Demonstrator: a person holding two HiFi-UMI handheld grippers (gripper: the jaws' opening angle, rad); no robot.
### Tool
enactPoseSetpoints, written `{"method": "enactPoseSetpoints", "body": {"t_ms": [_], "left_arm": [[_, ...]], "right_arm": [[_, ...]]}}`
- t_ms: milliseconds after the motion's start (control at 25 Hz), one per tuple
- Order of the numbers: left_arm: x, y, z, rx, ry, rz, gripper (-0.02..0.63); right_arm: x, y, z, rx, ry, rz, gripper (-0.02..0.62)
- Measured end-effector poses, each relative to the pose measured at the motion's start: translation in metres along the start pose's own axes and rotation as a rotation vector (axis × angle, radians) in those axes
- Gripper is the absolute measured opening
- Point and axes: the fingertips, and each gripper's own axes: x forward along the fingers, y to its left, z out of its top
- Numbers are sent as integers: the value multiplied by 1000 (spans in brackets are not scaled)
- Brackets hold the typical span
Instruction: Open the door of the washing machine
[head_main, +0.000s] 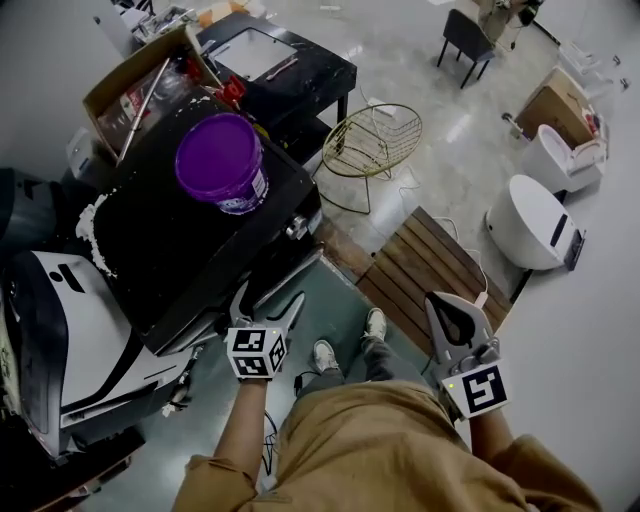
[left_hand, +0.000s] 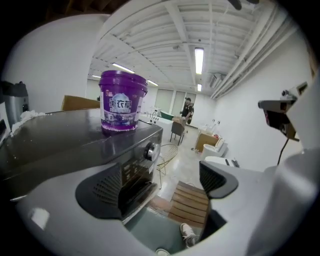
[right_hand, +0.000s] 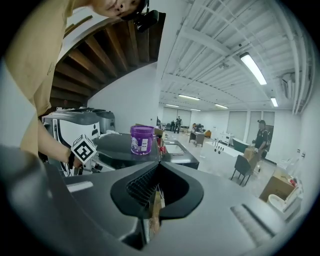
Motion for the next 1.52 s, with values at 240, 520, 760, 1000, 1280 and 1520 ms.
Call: {"method": "enactPoseSetpoints", "body": {"t_ms": [240,520,760,1000,1280,1520], "left_arm": [[42,6,-6,31,91,101,515],[101,7,-28,243,268,156,514],[140,-2,-50,420,406,148,514],[160,-14,-78,540,512,118,514],[175,6,-115,686,677,139,485],[190,14,-129,794,782,158,409]], "right_arm": [[40,-50,-9,0,-9,88,5],[66,-83,-43,35,18,165,5],[76,-96,-66,55,38,201,5],[73,-116,-87,86,60,192,5],[66,-131,-109,123,70,169,5],[59,-137,-130,156,94,160,5]]}}
